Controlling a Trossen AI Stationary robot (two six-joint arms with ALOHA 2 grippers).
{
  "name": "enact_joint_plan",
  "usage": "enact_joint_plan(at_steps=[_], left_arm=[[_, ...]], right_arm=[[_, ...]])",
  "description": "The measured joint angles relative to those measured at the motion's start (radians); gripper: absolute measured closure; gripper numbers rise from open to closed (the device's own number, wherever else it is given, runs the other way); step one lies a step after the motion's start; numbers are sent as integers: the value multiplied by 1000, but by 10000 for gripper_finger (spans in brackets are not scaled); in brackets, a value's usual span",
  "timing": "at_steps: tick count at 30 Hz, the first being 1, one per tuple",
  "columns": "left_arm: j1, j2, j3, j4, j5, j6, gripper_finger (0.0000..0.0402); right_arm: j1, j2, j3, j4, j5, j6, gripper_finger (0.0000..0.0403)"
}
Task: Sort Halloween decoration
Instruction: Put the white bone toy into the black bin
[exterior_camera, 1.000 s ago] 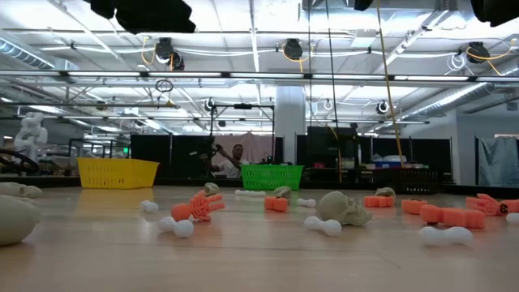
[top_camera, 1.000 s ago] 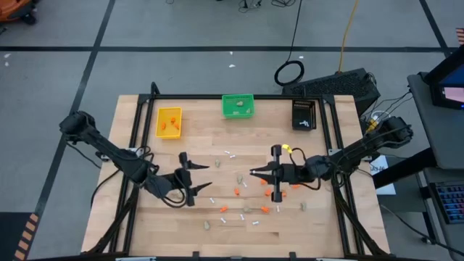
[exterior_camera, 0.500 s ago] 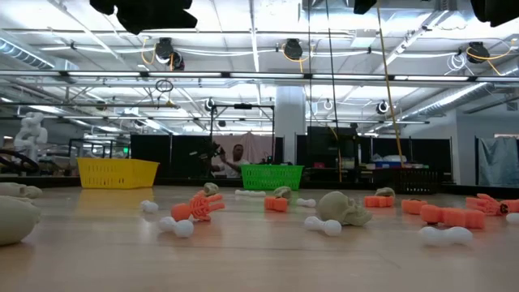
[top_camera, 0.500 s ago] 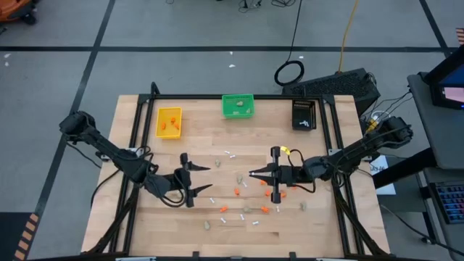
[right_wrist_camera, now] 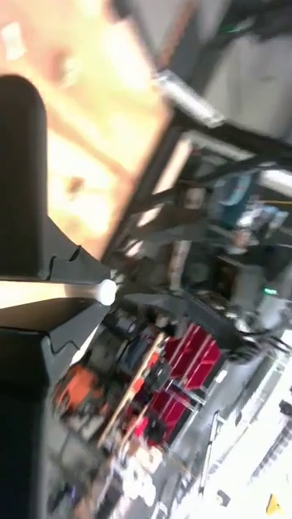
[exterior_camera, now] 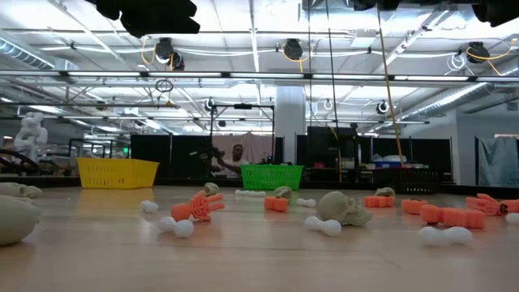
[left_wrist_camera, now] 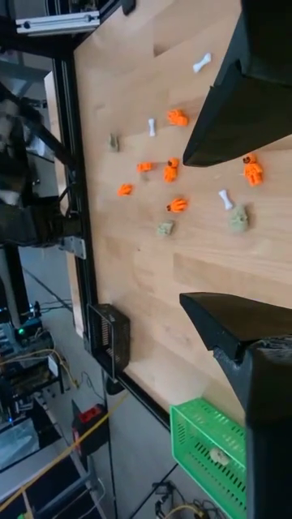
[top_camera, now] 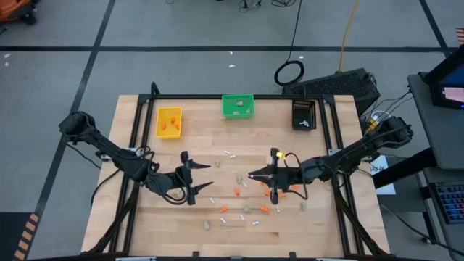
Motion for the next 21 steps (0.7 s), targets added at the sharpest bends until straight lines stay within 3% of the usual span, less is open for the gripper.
enact_joint_plan(at_steps=[11, 17, 19, 21], left_arm=[[-6, 0, 0, 3, 0, -26, 137], [-6, 0, 0, 3, 0, -26, 137], [-6, 0, 0, 3, 0, -27, 137], [-6, 0, 0, 3, 0, -26, 137]], right_arm=[[0, 0, 0, -26, 179, -357, 398], [-2, 0, 0, -26, 204, -359, 398], [-6, 0, 0, -15, 295, -400, 399], [-22, 0, 0, 1, 451, -417, 398]])
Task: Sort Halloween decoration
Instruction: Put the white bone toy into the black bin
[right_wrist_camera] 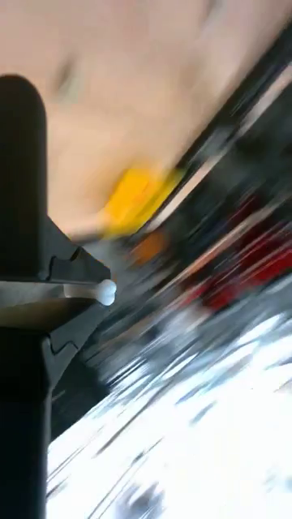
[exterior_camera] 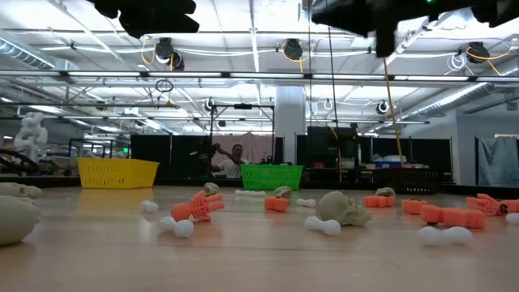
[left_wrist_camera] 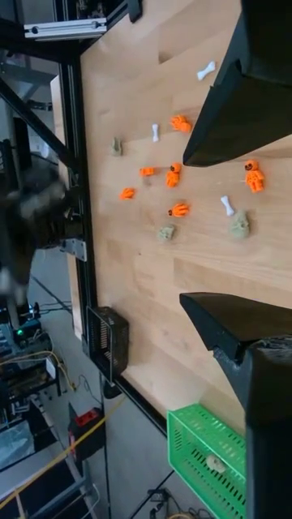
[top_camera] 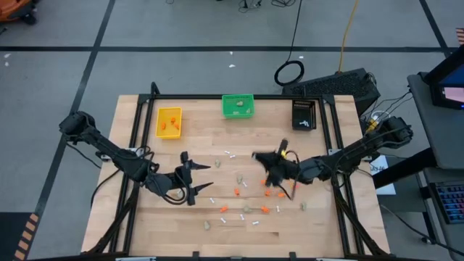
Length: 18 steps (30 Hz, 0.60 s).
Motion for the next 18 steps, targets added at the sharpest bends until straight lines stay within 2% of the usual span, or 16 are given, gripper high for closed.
enact_joint_plan(at_steps=[5, 9, 14, 18], left_arm=[[0, 0, 0, 0, 0, 0, 137], [2, 0, 0, 0, 0, 9, 137], [1, 0, 0, 0, 0, 7, 137], [1, 0, 0, 0, 0, 3, 137]], right_arm=[[-78, 0, 0, 64, 435, 99, 399], [-159, 0, 0, 55, 656, 251, 399], [-279, 0, 0, 102, 731, 349, 399], [-323, 0, 0, 234, 731, 244, 399]])
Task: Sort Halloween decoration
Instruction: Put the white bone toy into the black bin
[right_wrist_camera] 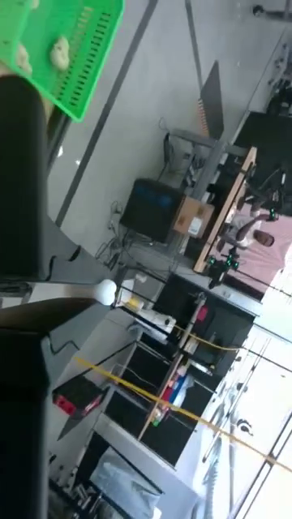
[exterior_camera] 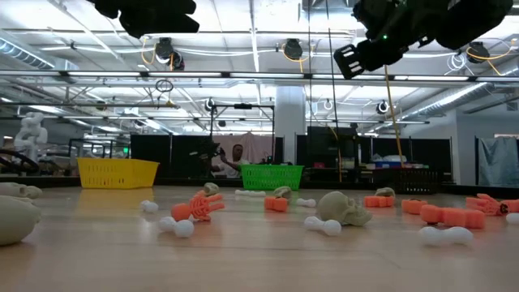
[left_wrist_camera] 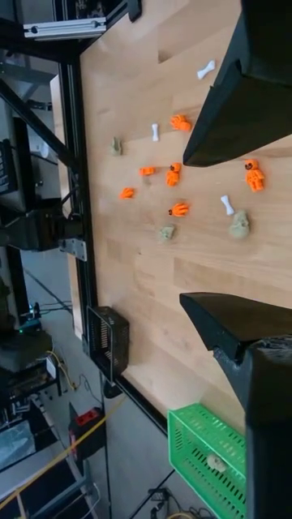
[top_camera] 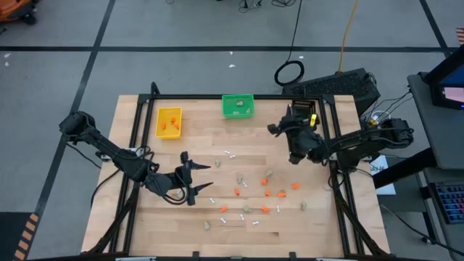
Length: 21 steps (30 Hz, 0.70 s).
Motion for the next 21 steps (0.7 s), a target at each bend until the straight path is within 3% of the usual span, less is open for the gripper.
enact_joint_plan(at_steps=[4, 8, 11, 14, 18, 21], left_arm=[[0, 0, 0, 0, 0, 0, 137], [0, 0, 0, 0, 0, -3, 137], [0, 0, 0, 0, 0, -3, 137], [0, 0, 0, 0, 0, -3, 137], [0, 0, 0, -4, 1, -3, 137], [0, 0, 0, -3, 23, -3, 137]], right_arm=[[-69, 0, 0, 39, 0, -45, 399], [-110, 0, 0, -66, 0, 118, 399], [-76, 0, 0, -237, -18, 413, 399], [-34, 7, 1, -483, -118, 778, 399], [-6, 6, 1, -794, -338, 1236, 399], [-3, 17, 0, -977, -451, 1398, 399]])
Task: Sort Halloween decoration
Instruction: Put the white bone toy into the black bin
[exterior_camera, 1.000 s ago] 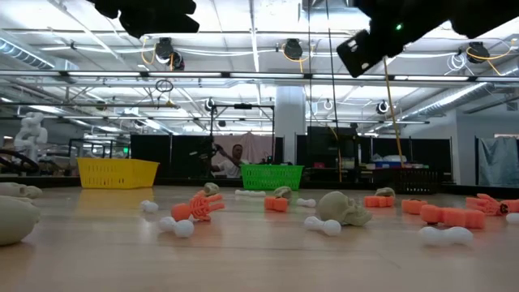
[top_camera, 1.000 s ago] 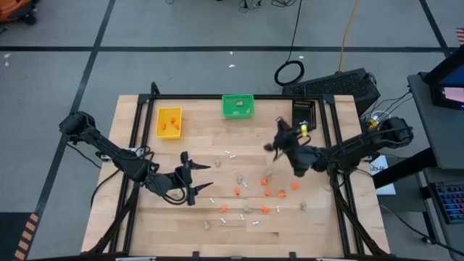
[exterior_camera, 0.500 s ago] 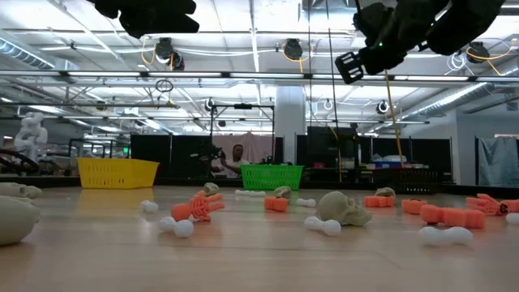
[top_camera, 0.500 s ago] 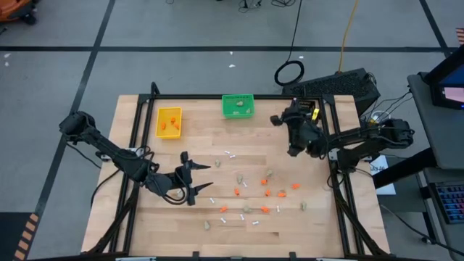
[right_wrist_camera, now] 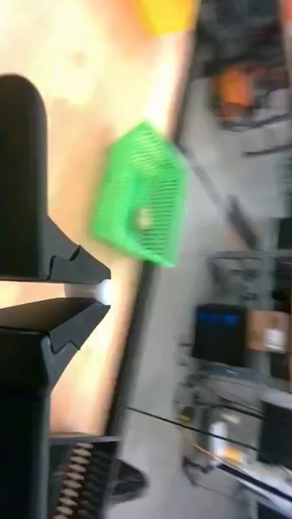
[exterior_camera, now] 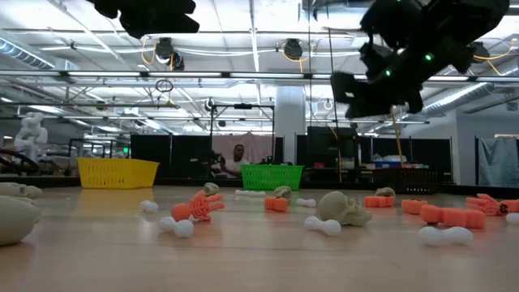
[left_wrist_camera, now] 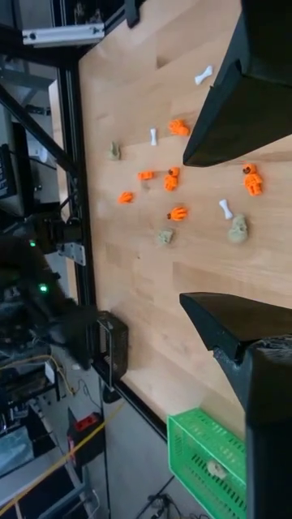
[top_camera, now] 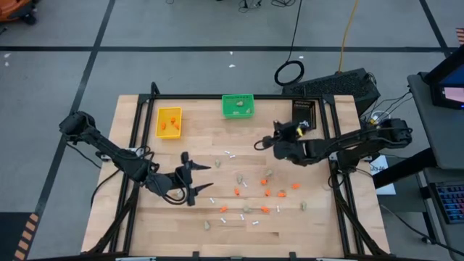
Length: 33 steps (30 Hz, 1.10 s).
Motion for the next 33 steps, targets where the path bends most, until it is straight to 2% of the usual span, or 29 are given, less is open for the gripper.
enact_joint_plan(at_steps=[5, 11, 16, 23, 28, 33], left_arm=[[0, 0, 0, 0, 8, 0, 137], [4, 0, 0, 7, 8, 0, 137], [10, 0, 0, 17, 8, 0, 137], [10, 0, 0, 29, 10, -1, 137], [10, 0, 0, 24, 10, 0, 137], [10, 0, 0, 18, 10, -1, 137]], right_arm=[[-27, -55, 3, -167, -57, 52, 399], [-196, -177, 130, -556, -326, 34, 399], [-394, -173, 242, -778, -494, -63, 399], [-658, -69, 247, -800, -695, -199, 399], [-733, 17, 247, -800, -704, -225, 399], [-760, 103, 247, -801, -702, -228, 399]])
